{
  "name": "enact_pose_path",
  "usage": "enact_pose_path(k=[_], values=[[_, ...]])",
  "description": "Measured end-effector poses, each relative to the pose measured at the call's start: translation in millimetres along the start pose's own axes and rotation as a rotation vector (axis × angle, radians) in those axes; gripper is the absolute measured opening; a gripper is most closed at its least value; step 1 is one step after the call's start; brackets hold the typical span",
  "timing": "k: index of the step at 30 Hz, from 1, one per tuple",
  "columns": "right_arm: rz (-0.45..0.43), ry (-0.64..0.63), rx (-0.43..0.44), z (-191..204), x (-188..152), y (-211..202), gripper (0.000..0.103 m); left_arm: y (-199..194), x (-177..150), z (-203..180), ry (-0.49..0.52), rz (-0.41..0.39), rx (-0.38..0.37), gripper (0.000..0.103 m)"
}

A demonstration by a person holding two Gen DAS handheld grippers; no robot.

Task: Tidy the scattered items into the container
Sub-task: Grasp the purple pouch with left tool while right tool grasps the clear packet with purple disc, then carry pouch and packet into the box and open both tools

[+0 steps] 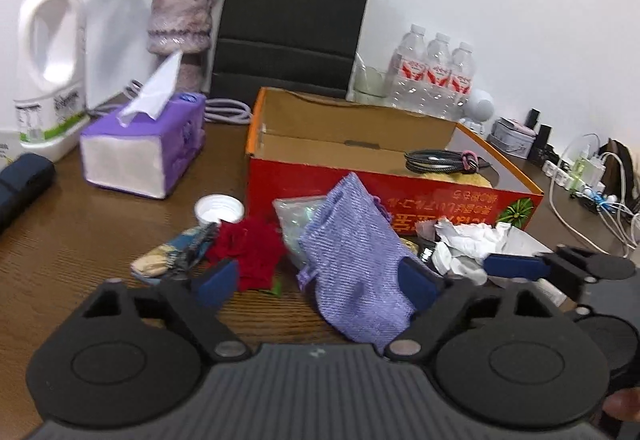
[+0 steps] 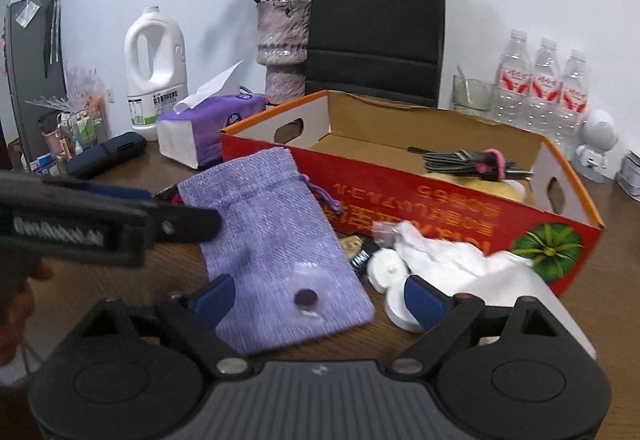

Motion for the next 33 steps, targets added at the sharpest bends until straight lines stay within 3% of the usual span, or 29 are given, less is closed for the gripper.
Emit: enact_pose_path(k=[1, 6, 8, 10, 12, 15, 21, 26, 33], values=[[0.001, -0.001, -0.003, 1.3, 1.3, 2.8, 0.076, 3.4, -0.7, -0.2, -0.004, 0.004, -0.006, 0.076], [0.024, 0.003, -0.007, 1.9, 3.5, 15.2, 0.056, 19.1, -1.6, -2.4, -0.011, 0.01, -0.016, 0.062], [0.034, -0.004, -0.006, 3.2, 2.9, 18.3, 0.041, 24.1, -0.9, -0.4, -0.031, 0.008, -0.017, 0.06], [0.056, -0.015, 0.001, 4.7, 0.3, 21.5, 0.023, 29.0, -0.3, 2.8, -0.056, 0.015, -0.015, 0.052], [0.067, -0.021, 0.009, 5.5, -1.5, 22.4, 0.02, 32.1, 0.4, 3.8, -0.063, 0.023, -0.024, 0.029], [0.067, -0.005, 0.019, 3.5, -0.3, 19.3, 0.019, 26.1, -0.5, -3.6, -0.031, 0.009, -0.034, 0.01], [-0.014, 0.072, 0.029, -11.0, 9.2, -8.2, 0.018, -11.5, 7.5, -17.7, -0.019, -0.099, -0.074, 0.008], [-0.089, 0.108, 0.018, -25.0, 17.2, -42.0, 0.018, -42.0, 25.1, -40.3, 0.069, -0.191, -0.093, 0.008], [-0.155, 0.122, -0.018, -42.4, 21.2, -76.9, 0.018, -57.2, 37.3, -59.0, 0.102, -0.242, -0.116, 0.008]])
Point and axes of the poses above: each gripper's, at about its wrist camera, not at the fingertips, and y roughly the way its jaws point, z to its left, x to its top, the point moved 4 cm from there along y, roughly the way its jaws point, and after that the axes turned 6 degrees about -x, right-handed, at the moved point
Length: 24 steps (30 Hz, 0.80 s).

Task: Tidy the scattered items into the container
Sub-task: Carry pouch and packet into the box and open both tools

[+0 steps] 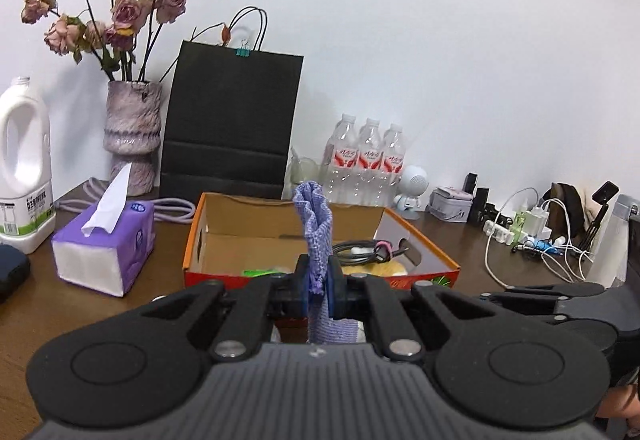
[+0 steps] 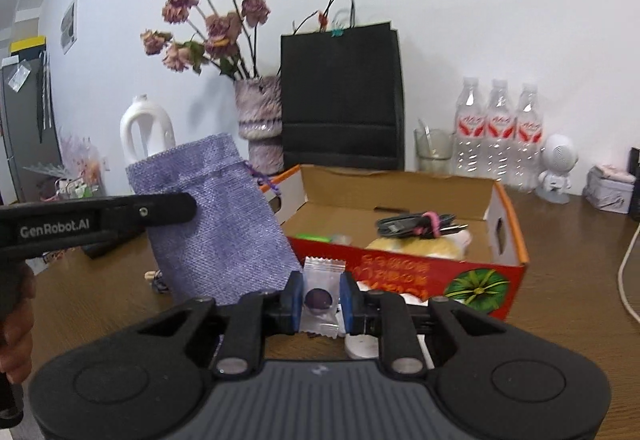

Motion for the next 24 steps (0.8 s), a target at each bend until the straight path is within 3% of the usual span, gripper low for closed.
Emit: enact_pose_path(k=[12, 19, 24], values=[[-0.041, 0.016, -0.056, -27.3, 14.4, -4.0, 0.018, 9.3, 14.4, -4.6, -0.004, -0.011, -0.019, 0.008], [-0.02, 0.028, -0.123, -60.9, 60.6, 45.3, 0.019, 50.8, 58.9, 7.9, -0.015, -0.046, 0.0, 0.008], [0.042, 0.052, -0.174, -76.9, 81.0, 94.8, 0.019, 98.4, 74.4, 18.1, -0.027, -0.005, 0.04, 0.009]])
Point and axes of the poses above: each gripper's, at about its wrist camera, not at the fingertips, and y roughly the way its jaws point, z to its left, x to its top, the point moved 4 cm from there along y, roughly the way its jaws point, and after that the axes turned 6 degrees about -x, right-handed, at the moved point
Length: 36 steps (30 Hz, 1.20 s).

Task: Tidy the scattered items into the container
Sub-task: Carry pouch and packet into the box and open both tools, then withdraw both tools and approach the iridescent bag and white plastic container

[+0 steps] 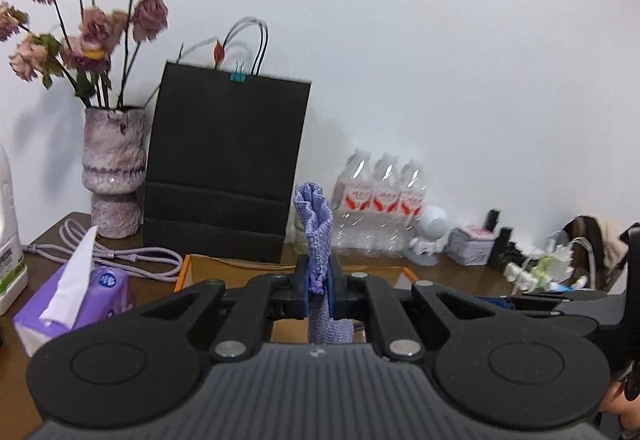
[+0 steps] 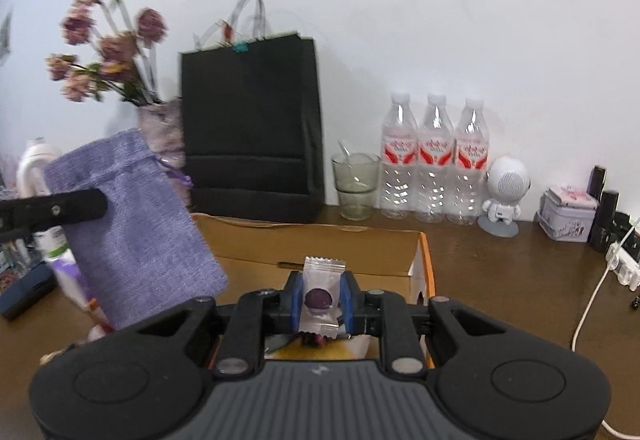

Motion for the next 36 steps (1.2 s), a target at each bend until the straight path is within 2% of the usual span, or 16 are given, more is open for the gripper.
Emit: enact_pose_path(k=[2, 4, 5, 6, 8, 9, 10, 25, 31, 36], values=[[0.03, 0.006, -0.004, -0.2, 4.4, 19.0, 0.019, 21.0, -1.5, 5.4, -0.008, 0.035, 0.021, 0.011], [0.055, 0.0, -0.008, 2.5, 6.6, 35.1, 0.021, 40.1, -6.3, 11.8, -0.019, 0.076, 0.05, 0.02], [0.068, -0.006, -0.016, 4.2, 7.0, 42.8, 0.021, 46.8, -9.0, 15.0, -0.023, 0.093, 0.064, 0.039], [0.083, -0.01, -0.023, 5.6, 6.6, 49.9, 0.028, 53.2, -12.2, 17.4, -0.026, 0.11, 0.078, 0.065], [0.124, -0.01, -0.022, 7.7, 4.3, 62.0, 0.07, 63.0, -17.2, 21.2, -0.02, 0.141, 0.099, 0.088], [0.142, -0.01, -0.023, 8.7, 2.3, 66.2, 0.102, 65.6, -19.3, 22.7, -0.016, 0.152, 0.105, 0.097], [0.149, -0.01, -0.029, 9.3, -0.2, 68.4, 0.102, 66.9, -21.0, 24.1, -0.016, 0.16, 0.111, 0.102], [0.154, -0.027, -0.031, 11.6, -8.0, 54.2, 0.103, 51.9, -25.0, 33.0, -0.031, 0.175, 0.112, 0.103], [0.11, -0.06, -0.009, 9.5, -14.7, 22.4, 0.103, 16.3, -22.0, 25.7, 0.013, 0.137, 0.079, 0.103], [0.075, -0.104, 0.002, 0.7, -39.9, -13.2, 0.103, -21.1, -35.1, 27.4, 0.054, 0.139, 0.055, 0.103]])
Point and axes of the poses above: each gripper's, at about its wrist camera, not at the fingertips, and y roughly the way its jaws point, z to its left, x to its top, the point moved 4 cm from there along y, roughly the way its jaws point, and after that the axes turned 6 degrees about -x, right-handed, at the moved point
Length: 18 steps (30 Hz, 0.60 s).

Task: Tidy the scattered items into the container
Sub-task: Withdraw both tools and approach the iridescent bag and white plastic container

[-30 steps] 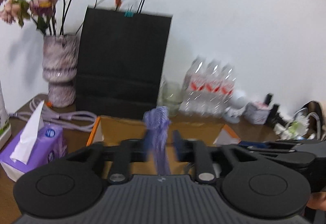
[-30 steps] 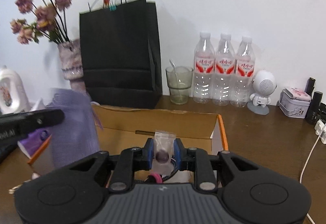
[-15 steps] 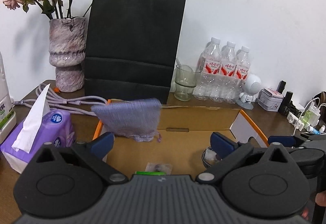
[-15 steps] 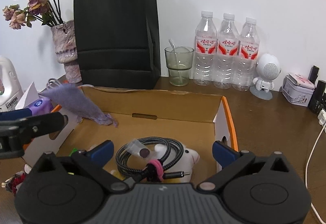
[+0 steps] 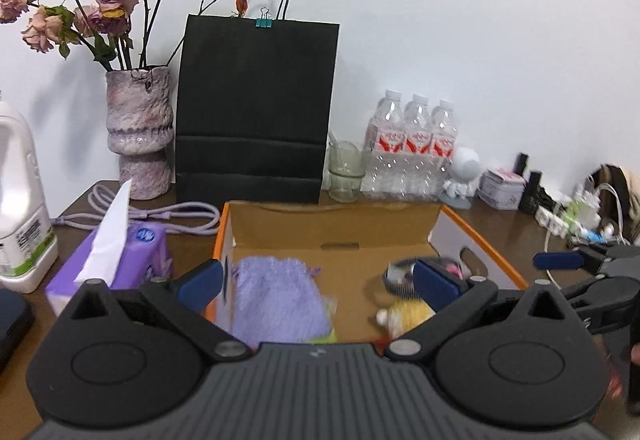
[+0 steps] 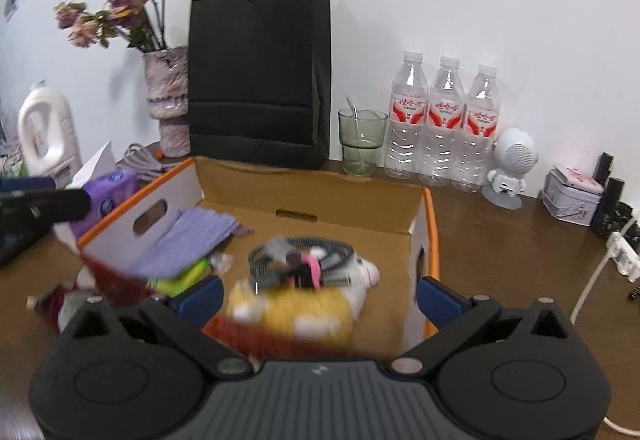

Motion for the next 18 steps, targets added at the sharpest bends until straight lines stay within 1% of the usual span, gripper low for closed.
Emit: enact_pose_path(k=[5, 9, 12, 14, 18], values=[[-0.014, -0.056, -0.009, -5.4, -38.9, -31.3, 0.103, -23.1, -31.1, 3.9, 0.023, 0.059, -0.014, 0.103], [-0.011, -0.044, 0.0, -9.2, -71.1, -47.0, 0.103, -37.8, -62.9, 3.9, 0.003, 0.081, -0.024, 0.103], [0.008, -0.038, -0.022, -7.8, -97.4, -49.9, 0.103, -42.0, -87.2, 0.8, -0.041, 0.094, -0.02, 0.103], [0.023, -0.026, -0.019, -6.9, -110.6, -48.7, 0.103, -41.3, -100.4, -1.3, -0.07, 0.11, -0.025, 0.103], [0.054, -0.028, -0.018, -3.4, -119.4, -39.0, 0.103, -30.7, -111.0, -4.8, -0.109, 0.147, -0.029, 0.103]])
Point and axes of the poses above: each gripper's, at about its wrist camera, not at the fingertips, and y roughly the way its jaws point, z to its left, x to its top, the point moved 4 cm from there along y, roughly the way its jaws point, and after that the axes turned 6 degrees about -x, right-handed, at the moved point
